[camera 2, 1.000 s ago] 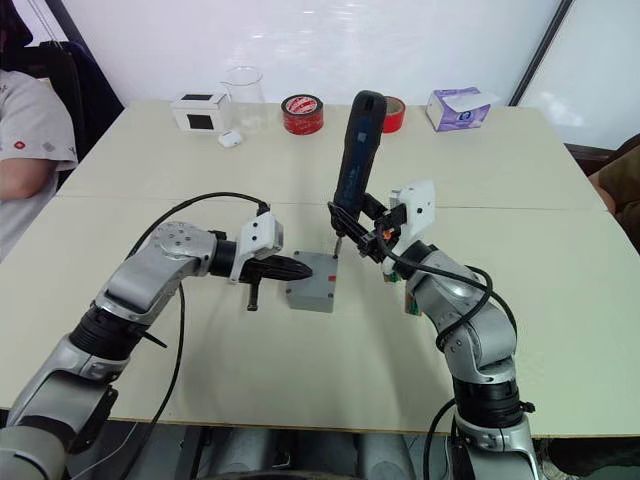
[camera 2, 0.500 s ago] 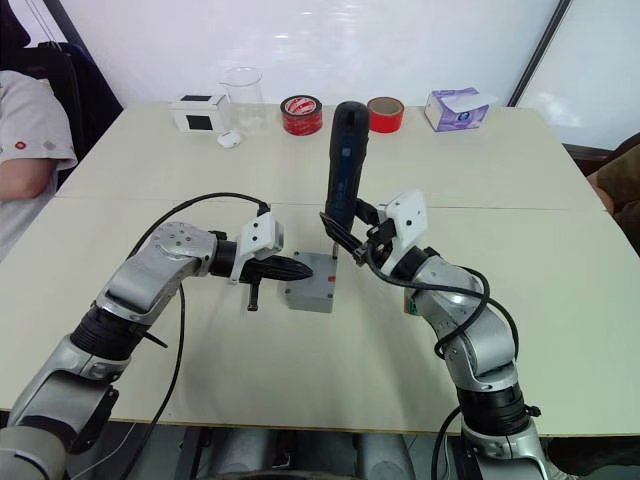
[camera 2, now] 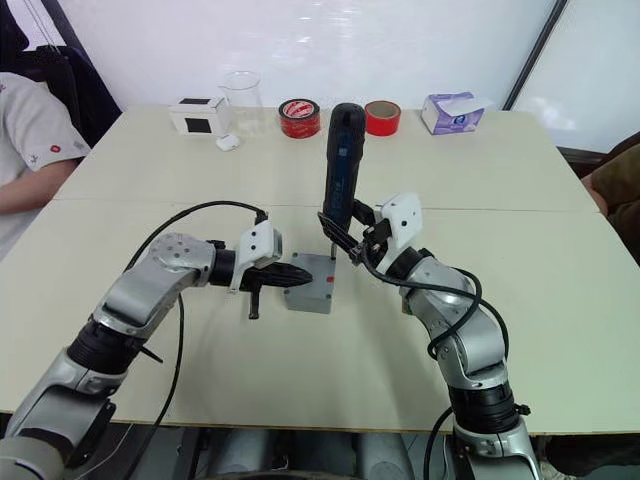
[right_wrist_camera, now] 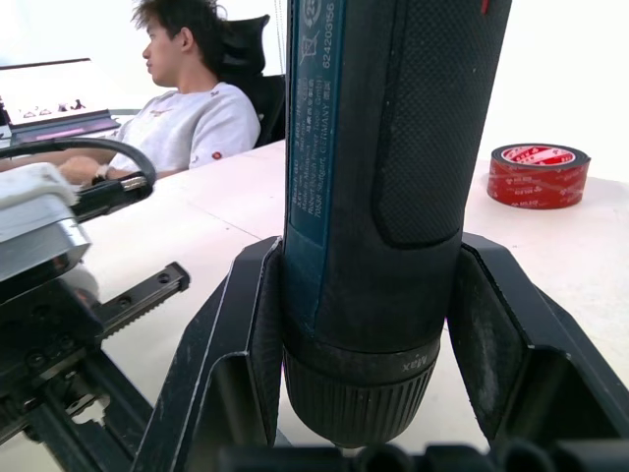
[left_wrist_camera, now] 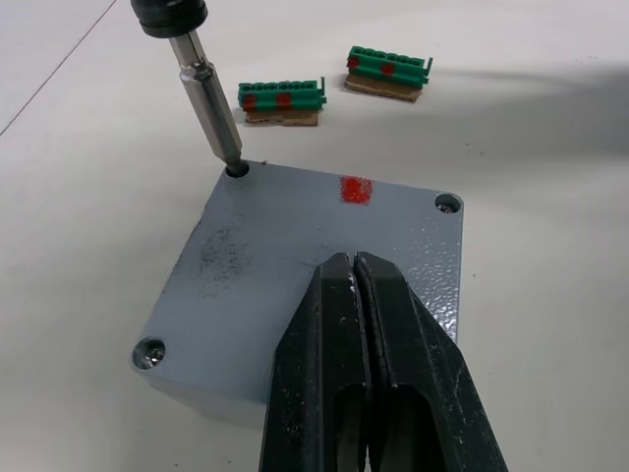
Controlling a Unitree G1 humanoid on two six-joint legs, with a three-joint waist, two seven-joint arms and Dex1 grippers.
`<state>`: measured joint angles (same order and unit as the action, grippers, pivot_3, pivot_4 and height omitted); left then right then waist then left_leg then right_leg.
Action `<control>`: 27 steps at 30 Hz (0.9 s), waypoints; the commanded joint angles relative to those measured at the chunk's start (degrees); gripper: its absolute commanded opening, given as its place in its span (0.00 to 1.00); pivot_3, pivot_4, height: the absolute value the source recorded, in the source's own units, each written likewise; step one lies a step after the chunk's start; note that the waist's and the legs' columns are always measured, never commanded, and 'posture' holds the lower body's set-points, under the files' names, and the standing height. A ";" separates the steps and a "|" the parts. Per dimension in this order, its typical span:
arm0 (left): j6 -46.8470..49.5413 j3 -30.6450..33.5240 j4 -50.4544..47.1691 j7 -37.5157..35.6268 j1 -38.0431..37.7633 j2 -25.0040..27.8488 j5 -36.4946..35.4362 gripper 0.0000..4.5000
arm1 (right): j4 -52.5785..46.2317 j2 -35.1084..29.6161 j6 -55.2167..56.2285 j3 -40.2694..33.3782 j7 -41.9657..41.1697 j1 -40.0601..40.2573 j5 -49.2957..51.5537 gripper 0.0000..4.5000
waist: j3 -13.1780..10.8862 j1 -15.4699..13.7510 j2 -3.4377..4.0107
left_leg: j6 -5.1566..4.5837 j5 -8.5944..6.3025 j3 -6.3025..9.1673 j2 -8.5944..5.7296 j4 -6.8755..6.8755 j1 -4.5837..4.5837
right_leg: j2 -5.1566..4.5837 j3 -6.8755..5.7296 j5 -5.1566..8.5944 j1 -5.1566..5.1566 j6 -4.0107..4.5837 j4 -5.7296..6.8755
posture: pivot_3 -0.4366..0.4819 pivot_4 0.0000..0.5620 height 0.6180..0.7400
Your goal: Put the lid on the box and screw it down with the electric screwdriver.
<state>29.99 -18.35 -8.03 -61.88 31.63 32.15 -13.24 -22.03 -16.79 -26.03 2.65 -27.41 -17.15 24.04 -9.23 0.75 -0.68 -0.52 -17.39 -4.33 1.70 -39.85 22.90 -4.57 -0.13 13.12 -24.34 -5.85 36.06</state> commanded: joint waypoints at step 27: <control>1.55 -0.99 -1.00 0.39 -2.55 1.15 0.89 0.00 | 8.36 2.58 2.57 4.03 0.39 4.50 -4.75 0.40 | 0.58 0.09 -0.48 | 0.00 -0.01 -0.04 0.11 0.57 -0.63 | -0.02 0.06 0.20 0.31 0.34 -0.06 | 0.48 0.27 1.00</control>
<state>30.81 -17.90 -9.60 -61.17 29.59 32.62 -13.22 -18.70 -14.32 -21.62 4.50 -26.80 -15.88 20.96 -8.65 0.84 -1.16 -0.52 -17.39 -4.36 1.81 -39.28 22.27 -4.60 -0.07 13.33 -24.03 -5.49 35.99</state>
